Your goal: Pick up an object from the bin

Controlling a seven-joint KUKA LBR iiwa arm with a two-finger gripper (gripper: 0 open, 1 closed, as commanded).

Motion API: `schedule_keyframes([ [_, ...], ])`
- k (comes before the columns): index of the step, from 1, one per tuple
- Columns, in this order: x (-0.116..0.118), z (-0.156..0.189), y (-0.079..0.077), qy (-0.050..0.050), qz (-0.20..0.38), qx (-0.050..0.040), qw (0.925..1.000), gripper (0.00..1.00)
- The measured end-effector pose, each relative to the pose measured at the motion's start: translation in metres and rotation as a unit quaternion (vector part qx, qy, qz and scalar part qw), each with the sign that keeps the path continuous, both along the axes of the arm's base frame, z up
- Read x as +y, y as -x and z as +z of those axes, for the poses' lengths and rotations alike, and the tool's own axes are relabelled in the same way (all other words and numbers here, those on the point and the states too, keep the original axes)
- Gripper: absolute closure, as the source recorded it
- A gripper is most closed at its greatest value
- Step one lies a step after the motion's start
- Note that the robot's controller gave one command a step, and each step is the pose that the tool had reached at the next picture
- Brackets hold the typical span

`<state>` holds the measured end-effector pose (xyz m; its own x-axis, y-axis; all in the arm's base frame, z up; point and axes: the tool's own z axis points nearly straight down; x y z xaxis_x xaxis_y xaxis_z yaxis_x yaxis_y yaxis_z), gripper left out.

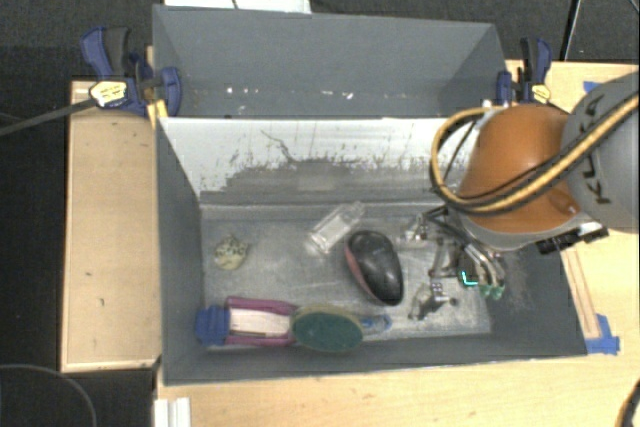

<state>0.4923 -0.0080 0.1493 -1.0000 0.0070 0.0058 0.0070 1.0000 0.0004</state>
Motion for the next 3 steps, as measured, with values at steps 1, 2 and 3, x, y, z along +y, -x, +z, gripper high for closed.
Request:
schedule_keyframes([
  [1, 0.023, -0.038, -0.003, 0.000, 0.008, -0.0063, 0.9999, 0.00],
  [2, 0.002, -0.043, 0.014, 0.000, 0.177, -0.0031, 0.9842, 0.00],
  [3, 0.022, -0.048, 0.014, -0.001, 0.251, -0.0018, 0.9680, 0.00],
])
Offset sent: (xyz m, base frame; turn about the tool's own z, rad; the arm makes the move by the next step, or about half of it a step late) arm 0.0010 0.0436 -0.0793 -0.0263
